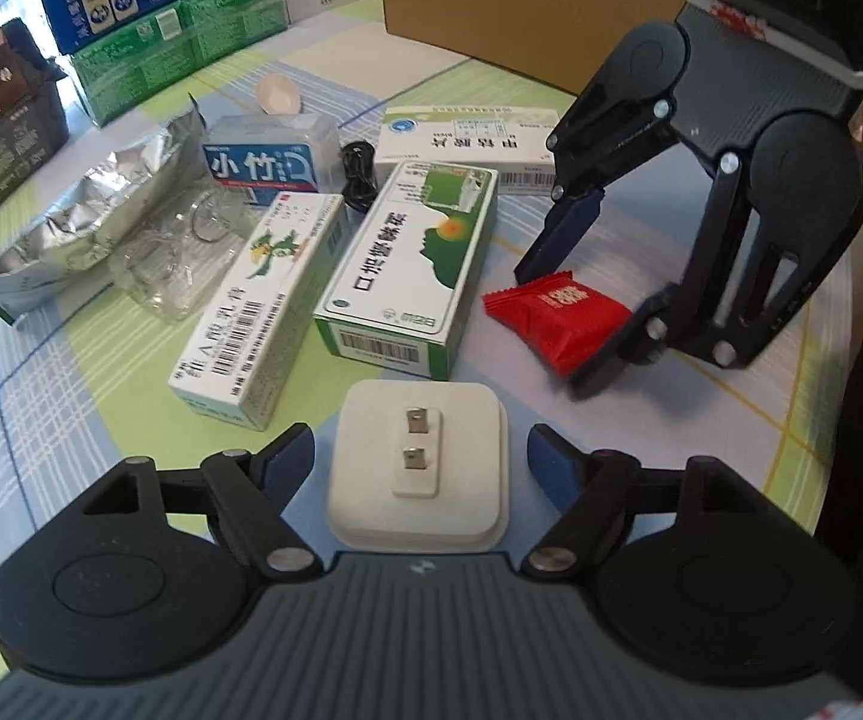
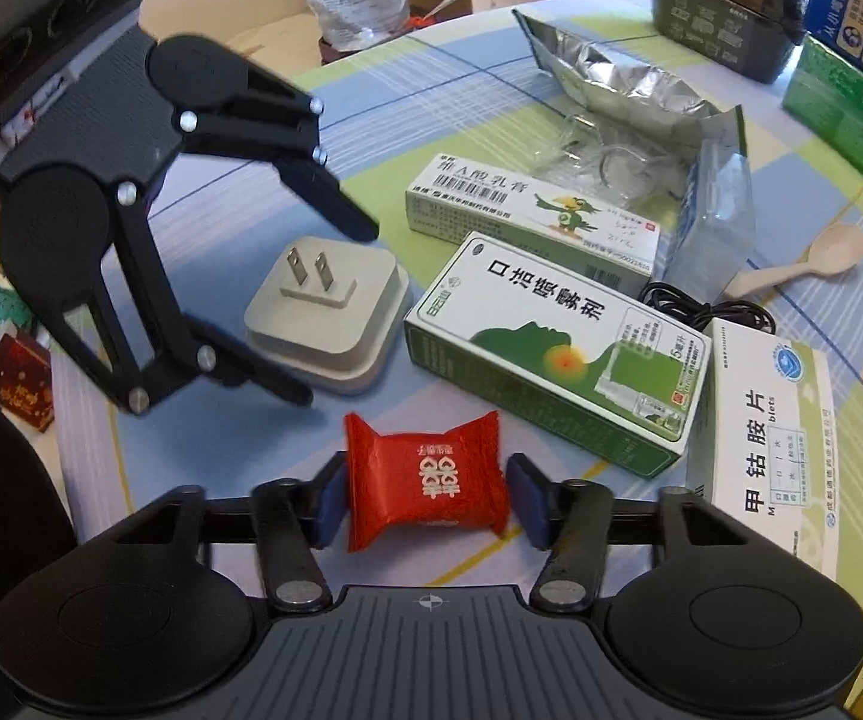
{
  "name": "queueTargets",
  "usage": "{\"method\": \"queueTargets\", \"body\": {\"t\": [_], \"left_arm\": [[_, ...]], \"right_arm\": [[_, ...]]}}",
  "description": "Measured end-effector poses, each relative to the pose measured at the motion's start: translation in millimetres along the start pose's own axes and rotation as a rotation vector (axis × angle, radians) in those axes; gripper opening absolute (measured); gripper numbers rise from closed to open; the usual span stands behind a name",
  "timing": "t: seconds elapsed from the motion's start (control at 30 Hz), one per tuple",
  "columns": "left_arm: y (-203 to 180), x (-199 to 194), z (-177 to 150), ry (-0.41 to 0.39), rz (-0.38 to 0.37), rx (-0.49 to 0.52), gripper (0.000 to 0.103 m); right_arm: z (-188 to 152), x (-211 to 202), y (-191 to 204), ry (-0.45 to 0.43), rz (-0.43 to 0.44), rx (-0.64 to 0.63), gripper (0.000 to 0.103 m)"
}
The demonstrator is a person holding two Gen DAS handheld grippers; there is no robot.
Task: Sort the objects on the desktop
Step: 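Grasp the white plug adapter with the left tool while the right tool grasps the red candy packet, then carry both items to the cardboard box and open both tools to drop them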
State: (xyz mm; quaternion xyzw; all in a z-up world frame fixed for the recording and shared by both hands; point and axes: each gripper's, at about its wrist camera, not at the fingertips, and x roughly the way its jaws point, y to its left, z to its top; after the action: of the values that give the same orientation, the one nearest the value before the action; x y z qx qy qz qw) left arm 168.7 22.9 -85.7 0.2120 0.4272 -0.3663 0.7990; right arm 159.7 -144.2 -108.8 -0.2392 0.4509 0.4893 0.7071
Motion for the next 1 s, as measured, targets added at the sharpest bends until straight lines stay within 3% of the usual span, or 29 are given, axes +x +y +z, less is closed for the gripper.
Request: {"method": "queueTargets", "body": {"t": [0.13,0.2,0.57,0.8,1.0], "left_arm": [[-1.5,2.7,-1.0,0.007,-0.005,-0.018,0.069],[-3.4,2.8,-1.7,0.01,-0.001,-0.019,0.061],[-18.2,-5.6,-3.1,0.015,0.024,-0.038,0.06],[-34.3,-25.9,13.9,0.025,0.087,-0.035,0.06],[-59.1,-45.4,53.0,-0.012,0.12,-0.033,0.06]], "right_arm": [[0.5,-2.7,1.9,-0.001,-0.011,-0.008,0.039],[-0.8,-3.6,4.0,-0.005,-0.021,-0.016,0.038],[-14.9,-30.5,11.7,-0.058,-0.105,0.008,0.037],[-25.8,-73.1,10.9,-0.108,-0.182,0.067,0.037],[-39.5,-132.6,-0.6,-0.169,-0.289,0.175,0.037]]}}
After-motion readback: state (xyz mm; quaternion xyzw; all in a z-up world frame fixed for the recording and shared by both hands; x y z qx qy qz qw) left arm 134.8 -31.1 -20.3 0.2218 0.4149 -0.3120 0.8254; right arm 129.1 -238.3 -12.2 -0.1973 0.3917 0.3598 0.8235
